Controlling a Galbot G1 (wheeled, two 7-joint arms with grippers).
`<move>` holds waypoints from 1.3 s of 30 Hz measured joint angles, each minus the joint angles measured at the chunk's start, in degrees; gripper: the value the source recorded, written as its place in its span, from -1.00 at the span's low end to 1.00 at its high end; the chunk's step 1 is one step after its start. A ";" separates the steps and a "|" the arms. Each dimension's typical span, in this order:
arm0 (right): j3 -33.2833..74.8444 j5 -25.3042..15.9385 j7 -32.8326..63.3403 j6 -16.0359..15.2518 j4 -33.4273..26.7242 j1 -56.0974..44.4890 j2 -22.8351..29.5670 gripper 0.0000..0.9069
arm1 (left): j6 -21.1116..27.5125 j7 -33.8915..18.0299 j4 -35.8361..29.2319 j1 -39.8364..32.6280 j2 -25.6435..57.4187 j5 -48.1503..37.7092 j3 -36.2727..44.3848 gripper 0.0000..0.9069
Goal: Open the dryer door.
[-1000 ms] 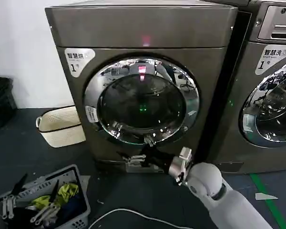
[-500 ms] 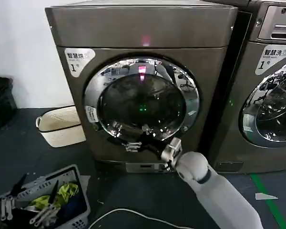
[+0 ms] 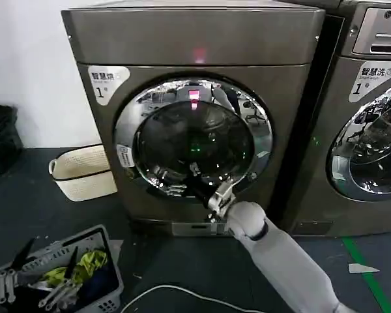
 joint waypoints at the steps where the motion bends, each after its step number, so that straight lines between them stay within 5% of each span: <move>1: -0.24 -0.02 0.15 0.02 -0.66 0.40 0.47 1.00 | 0.00 0.00 0.02 -0.04 -0.02 0.00 0.00 1.00; 39: -1.69 -2.74 -0.25 1.67 -15.07 6.25 12.01 1.00 | -0.37 0.63 -0.26 0.22 -1.07 1.37 0.31 1.00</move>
